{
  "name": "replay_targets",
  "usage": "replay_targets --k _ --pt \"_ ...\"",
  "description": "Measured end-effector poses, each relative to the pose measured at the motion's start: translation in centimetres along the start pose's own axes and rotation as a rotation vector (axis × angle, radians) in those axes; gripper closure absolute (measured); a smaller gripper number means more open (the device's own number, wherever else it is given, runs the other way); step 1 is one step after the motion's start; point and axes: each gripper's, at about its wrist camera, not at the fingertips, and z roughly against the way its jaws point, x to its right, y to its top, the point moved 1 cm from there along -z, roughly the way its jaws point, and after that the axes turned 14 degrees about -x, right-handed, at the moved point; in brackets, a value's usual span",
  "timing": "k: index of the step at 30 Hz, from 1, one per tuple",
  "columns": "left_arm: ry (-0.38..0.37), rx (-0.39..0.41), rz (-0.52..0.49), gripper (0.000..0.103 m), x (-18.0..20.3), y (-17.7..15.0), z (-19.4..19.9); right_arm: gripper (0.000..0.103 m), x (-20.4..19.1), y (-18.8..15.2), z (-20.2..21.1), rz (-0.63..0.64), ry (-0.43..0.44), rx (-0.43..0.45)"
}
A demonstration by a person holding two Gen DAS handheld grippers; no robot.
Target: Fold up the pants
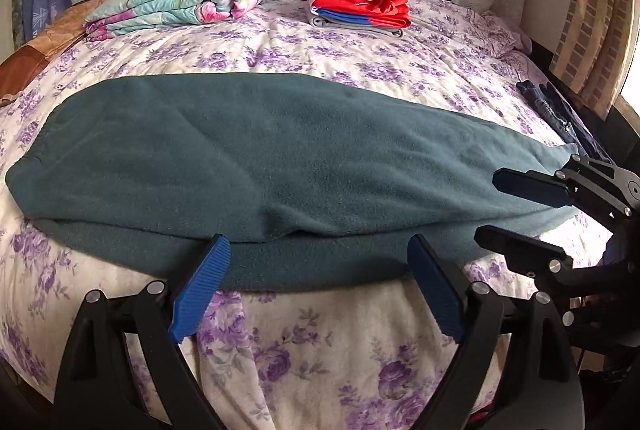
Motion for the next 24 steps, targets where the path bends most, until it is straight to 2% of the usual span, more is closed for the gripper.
replay_targets --k 4,5,6,7,10,12,14,18,20,21,23,24 --pt "-0.010 0.003 0.010 0.016 -0.3 -0.2 0.0 0.067 -0.2 0.3 -1.9 0.014 -0.020 -0.066" --pt "-0.008 0.004 0.009 0.016 -0.4 -0.3 0.0 0.075 -0.1 0.5 -2.2 0.007 -0.019 -0.071" --pt "-0.005 0.003 0.009 0.016 -0.4 -0.4 -0.1 0.097 0.1 0.6 -2.4 -0.007 -0.015 -0.080" --pt "-0.004 0.004 0.011 0.016 -0.5 -0.4 0.0 0.100 0.5 0.7 -2.3 -0.022 -0.012 -0.072" --pt "-0.007 0.011 0.026 0.016 -1.0 -0.4 0.3 0.101 0.9 0.6 -0.6 -0.053 -0.006 0.001" --pt "-0.014 0.024 0.045 0.016 -1.4 -0.4 0.9 0.101 0.3 0.2 1.0 -0.035 0.009 0.039" --pt "-0.032 0.038 0.062 0.016 -1.8 -0.3 1.6 0.101 -0.7 -0.6 1.4 -0.002 0.013 0.021" --pt "-0.055 0.055 0.087 0.016 -2.1 0.0 2.3 0.101 -1.6 -2.3 -1.1 0.007 0.023 -0.069" --pt "-0.035 0.054 0.091 0.016 -2.2 0.5 2.2 0.100 -1.8 -2.5 -1.1 0.010 0.008 -0.052" --pt "-0.013 0.049 0.096 0.015 -2.3 0.8 2.0 0.097 -2.0 -2.4 -0.9 0.019 0.005 -0.052" --pt "0.045 0.019 0.118 0.015 -2.7 1.5 1.0 0.080 -1.7 -2.4 0.0 0.004 0.063 -0.030" --pt "0.077 -0.003 0.127 0.015 -2.9 1.8 0.4 0.065 -1.2 -2.4 0.5 -0.019 0.109 -0.015"
